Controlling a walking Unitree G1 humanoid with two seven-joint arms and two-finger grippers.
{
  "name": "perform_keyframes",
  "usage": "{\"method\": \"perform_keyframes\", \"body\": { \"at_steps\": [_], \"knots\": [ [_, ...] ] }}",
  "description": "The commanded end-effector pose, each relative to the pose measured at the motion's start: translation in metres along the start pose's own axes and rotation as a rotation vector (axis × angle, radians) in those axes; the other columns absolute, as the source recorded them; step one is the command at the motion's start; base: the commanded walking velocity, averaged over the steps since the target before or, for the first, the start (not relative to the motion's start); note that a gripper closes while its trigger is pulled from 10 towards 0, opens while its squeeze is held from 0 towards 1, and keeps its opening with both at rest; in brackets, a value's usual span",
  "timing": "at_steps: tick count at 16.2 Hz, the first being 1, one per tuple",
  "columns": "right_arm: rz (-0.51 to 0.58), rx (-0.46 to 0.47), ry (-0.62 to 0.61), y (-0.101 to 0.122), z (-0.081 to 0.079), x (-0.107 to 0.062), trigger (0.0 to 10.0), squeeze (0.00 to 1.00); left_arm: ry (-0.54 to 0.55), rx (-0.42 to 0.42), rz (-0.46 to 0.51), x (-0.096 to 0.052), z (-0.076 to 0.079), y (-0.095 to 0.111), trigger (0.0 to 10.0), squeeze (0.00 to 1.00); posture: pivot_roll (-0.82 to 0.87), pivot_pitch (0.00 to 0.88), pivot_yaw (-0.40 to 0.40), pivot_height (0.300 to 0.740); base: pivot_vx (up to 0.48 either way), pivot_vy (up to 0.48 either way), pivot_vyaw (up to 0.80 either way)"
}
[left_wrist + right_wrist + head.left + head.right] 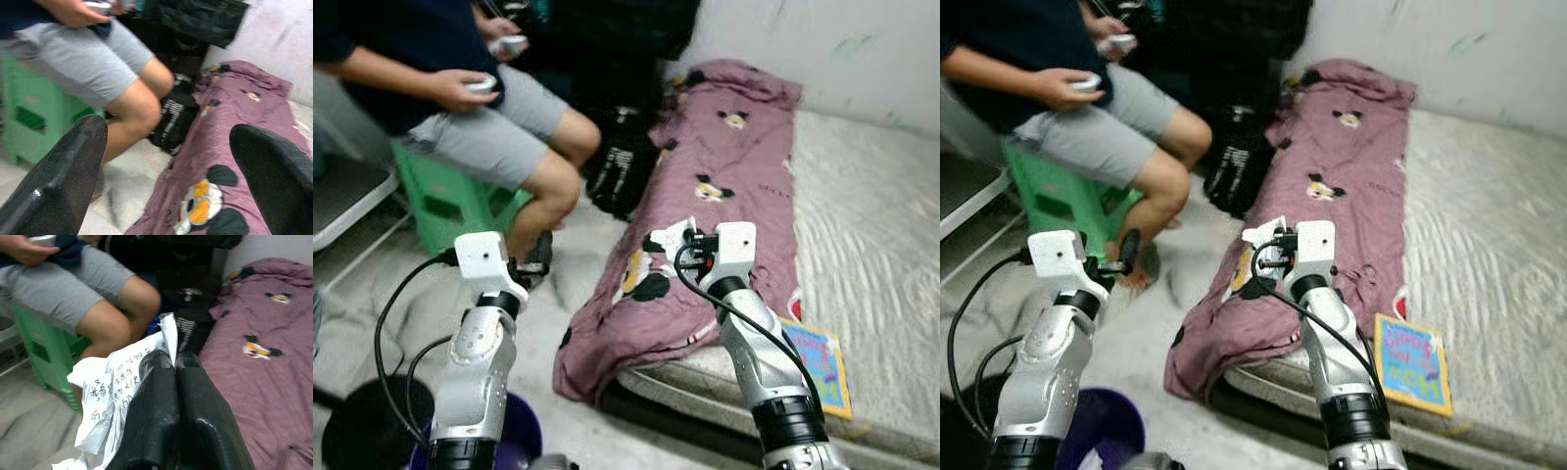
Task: Clean up the room
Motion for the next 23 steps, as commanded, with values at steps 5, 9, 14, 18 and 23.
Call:
{"method": "perform_keyframes", "body": {
  "at_steps": [5,9,14,18,23],
  "knots": [
    [0.002,-0.004,-0.008,-0.0004,0.0004,0.0008,10.0,0.00,0.026,0.023,0.000,-0.0003,-0.0030,-0.0006,10.0,0.00,0.08,0.000,-0.032,0.740,0.000,0.000,0.80],
    [0.002,-0.008,-0.010,-0.0004,0.0008,0.0007,10.0,0.00,0.044,0.025,0.005,-0.0004,-0.0049,0.0000,10.0,0.00,0.08,0.000,-0.033,0.740,0.000,0.000,0.80],
    [0.000,-0.009,-0.013,-0.0014,0.0012,0.0009,10.0,0.00,0.052,0.026,0.005,-0.0001,-0.0064,-0.0001,10.0,0.00,0.08,0.000,-0.032,0.740,0.000,0.000,0.80],
    [0.001,-0.011,-0.014,-0.0013,0.0014,0.0012,10.0,0.00,0.057,0.027,0.006,0.0002,-0.0067,-0.0001,10.0,0.00,0.08,0.000,-0.033,0.740,0.000,0.000,0.80],
    [0.000,-0.012,-0.013,-0.0014,0.0010,0.0011,10.0,0.00,0.055,0.029,0.006,0.0000,-0.0066,0.0001,10.0,0.00,0.08,0.000,-0.032,0.740,0.000,0.000,0.80]
  ]
}}
Point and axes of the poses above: a point about 5 cm out from each wrist's last joint towards the gripper, its own x axis pointing out of the wrist towards the gripper, its own y axis along the axis of the wrist's last joint, z = x × y, the point moved 2 cm from there along x, pointing out of the wrist towards the gripper, and after that the axes turned 4 degrees about x, right-handed, at the moved point
